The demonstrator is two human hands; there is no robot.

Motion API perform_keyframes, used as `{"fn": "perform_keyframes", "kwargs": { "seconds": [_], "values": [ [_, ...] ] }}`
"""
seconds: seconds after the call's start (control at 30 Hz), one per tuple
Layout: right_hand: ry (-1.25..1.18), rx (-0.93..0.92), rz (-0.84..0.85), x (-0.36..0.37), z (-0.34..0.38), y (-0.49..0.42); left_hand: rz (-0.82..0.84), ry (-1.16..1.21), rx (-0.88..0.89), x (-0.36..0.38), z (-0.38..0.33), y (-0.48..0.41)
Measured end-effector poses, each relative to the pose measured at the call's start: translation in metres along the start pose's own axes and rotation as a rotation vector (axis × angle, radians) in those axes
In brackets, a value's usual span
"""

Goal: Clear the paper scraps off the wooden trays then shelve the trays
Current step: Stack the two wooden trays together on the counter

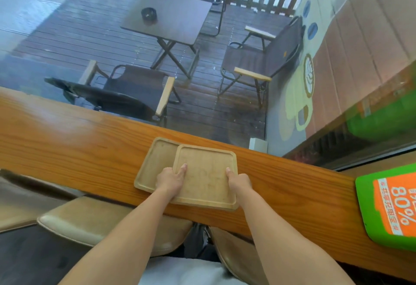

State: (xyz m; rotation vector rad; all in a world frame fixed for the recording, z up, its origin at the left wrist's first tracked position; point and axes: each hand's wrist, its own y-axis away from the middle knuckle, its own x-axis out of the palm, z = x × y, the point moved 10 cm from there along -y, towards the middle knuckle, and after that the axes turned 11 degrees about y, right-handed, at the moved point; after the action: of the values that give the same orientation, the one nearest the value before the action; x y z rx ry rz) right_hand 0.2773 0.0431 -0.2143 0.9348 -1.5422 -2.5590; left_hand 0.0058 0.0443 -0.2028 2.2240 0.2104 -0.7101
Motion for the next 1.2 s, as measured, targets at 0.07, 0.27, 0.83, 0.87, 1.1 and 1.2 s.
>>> {"fn": "perform_keyframes", "kwargs": {
  "seconds": [0.07, 0.27, 0.83, 0.87, 1.1, 1.2],
  "values": [
    [0.018, 0.004, -0.009, 0.010, 0.010, 0.003, -0.004, 0.006, -0.001, -0.011, 0.005, -0.007],
    [-0.001, 0.095, -0.054, 0.049, 0.020, 0.017, 0.042, -0.065, 0.041, -0.044, 0.018, -0.037],
    [-0.277, 0.172, -0.043, 0.125, 0.041, 0.005, 0.220, -0.135, 0.139, -0.068, 0.043, -0.121],
    [-0.264, 0.169, -0.049, 0.126, 0.042, 0.004, 0.227, -0.143, 0.134, -0.067, 0.047, -0.122],
    [-0.266, 0.193, -0.054, 0.137, 0.033, 0.007, 0.250, -0.188, 0.167, -0.064, 0.056, -0.129],
    [-0.237, 0.180, -0.064, 0.132, 0.037, 0.005, 0.255, -0.153, 0.206, -0.064, 0.046, -0.132]
  ]
}}
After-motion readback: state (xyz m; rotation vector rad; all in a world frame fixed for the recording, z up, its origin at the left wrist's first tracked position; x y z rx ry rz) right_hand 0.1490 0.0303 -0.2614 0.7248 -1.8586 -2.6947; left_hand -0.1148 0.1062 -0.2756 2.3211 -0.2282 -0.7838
